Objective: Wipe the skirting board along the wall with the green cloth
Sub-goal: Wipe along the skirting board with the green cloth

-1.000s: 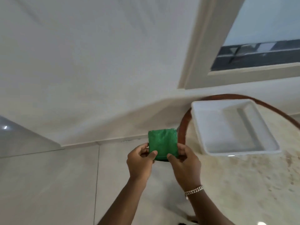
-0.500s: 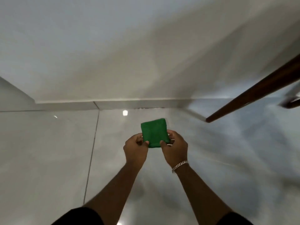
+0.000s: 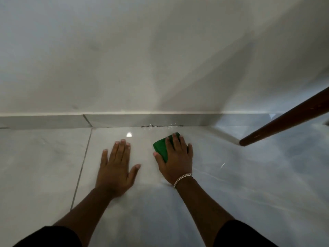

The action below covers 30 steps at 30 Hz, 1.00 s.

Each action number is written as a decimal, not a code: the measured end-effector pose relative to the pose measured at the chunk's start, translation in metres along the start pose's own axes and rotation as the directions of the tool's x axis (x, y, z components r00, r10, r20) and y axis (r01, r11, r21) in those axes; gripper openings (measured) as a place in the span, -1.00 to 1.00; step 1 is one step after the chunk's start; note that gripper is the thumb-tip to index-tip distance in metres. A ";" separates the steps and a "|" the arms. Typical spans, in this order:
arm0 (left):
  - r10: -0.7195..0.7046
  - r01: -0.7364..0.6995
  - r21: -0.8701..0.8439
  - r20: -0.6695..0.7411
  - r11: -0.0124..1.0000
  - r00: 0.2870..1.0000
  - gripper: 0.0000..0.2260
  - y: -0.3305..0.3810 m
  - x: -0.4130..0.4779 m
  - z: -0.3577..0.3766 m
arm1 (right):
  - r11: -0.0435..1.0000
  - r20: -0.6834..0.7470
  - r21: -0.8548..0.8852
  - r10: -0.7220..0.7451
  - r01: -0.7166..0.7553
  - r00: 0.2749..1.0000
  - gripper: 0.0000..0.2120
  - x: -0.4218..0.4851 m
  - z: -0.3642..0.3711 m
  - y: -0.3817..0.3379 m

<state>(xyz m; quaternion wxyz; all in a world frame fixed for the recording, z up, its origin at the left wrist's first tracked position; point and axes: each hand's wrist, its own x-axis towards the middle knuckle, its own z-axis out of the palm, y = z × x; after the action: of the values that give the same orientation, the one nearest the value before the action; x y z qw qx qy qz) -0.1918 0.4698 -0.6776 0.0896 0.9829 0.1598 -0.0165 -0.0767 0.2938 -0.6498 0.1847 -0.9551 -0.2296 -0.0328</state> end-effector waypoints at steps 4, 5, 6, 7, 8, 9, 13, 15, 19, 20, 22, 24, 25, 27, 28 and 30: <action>-0.019 0.019 0.006 0.000 1.000 1.000 -0.23 -0.004 0.013 -0.002 | 0.992 -0.017 -0.090 -0.087 0.085 0.996 -0.41 0.007 0.018 0.012; -0.013 0.013 0.011 0.004 1.000 1.000 -0.22 -0.007 0.014 -0.002 | 0.991 -0.025 -0.100 -0.089 0.087 0.996 -0.42 0.015 0.019 0.017; -0.008 0.008 0.013 0.004 1.000 1.000 -0.21 -0.009 0.016 -0.002 | 0.991 -0.034 -0.112 -0.075 0.071 0.997 -0.43 0.023 0.019 0.023; -0.007 0.007 0.012 0.002 1.000 1.000 -0.20 -0.010 0.017 -0.002 | 0.992 -0.051 -0.120 -0.040 0.033 0.998 -0.44 0.031 0.018 0.031; -0.010 0.010 0.007 -0.001 1.000 1.000 -0.19 -0.011 0.019 -0.002 | 0.993 -0.074 -0.120 0.010 -0.019 0.997 -0.44 0.037 0.017 0.038; -0.015 0.015 0.001 -0.005 1.000 1.000 -0.19 -0.012 0.021 -0.002 | 0.991 -0.101 -0.113 0.066 -0.077 0.993 -0.45 0.041 0.017 0.045; -0.044 0.044 -0.018 -0.019 0.999 0.999 -0.17 -0.013 0.028 -0.002 | 0.967 -0.178 -0.036 0.243 -0.253 0.954 -0.49 0.051 0.021 0.042; -0.051 0.050 -0.015 -0.025 0.999 0.998 -0.16 -0.013 0.029 0.000 | 0.965 -0.195 0.019 0.259 -0.260 0.946 -0.50 0.055 0.028 0.016; -0.063 0.063 -0.011 -0.035 0.998 0.997 -0.14 -0.013 0.030 0.003 | 1.000 -0.068 0.023 0.006 -0.004 0.998 -0.52 0.049 0.042 -0.040; -0.069 0.068 -0.022 -0.037 0.997 0.997 -0.14 -0.016 0.028 0.003 | 0.997 -0.061 0.004 -0.079 0.079 0.995 -0.54 0.048 0.041 -0.040; -0.074 0.074 -0.026 -0.027 0.997 0.997 -0.15 -0.026 0.017 0.002 | 0.979 -0.064 -0.036 -0.200 0.199 0.978 -0.57 0.055 0.037 -0.018; -0.071 0.070 -0.017 -0.034 0.997 0.997 -0.17 -0.036 0.002 0.001 | 0.981 -0.070 -0.067 -0.187 0.183 0.980 -0.57 0.059 0.030 0.019; -0.071 0.071 -0.017 -0.038 0.997 0.997 -0.18 -0.039 -0.003 0.000 | 0.989 -0.074 -0.081 -0.127 0.121 0.989 -0.55 0.060 0.024 0.037; -0.075 0.074 -0.022 -0.037 0.997 0.997 -0.19 -0.040 -0.006 -0.001 | 0.994 -0.096 -0.108 0.021 -0.032 0.995 -0.50 0.060 0.014 0.063; -0.075 0.074 -0.023 -0.038 0.997 0.996 -0.19 -0.039 -0.005 -0.002 | 0.989 -0.106 -0.109 0.086 -0.097 0.991 -0.47 0.061 0.012 0.066; -0.071 0.070 -0.016 -0.033 0.997 0.997 -0.19 -0.038 -0.003 -0.003 | 0.976 -0.126 -0.084 0.190 -0.202 0.974 -0.43 0.066 0.014 0.052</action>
<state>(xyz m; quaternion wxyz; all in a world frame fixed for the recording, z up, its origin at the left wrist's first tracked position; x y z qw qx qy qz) -0.2070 0.5047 -0.6811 0.0937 0.9761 0.1959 -0.0016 0.0047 0.2842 -0.6706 0.1538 -0.9773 -0.1211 -0.0815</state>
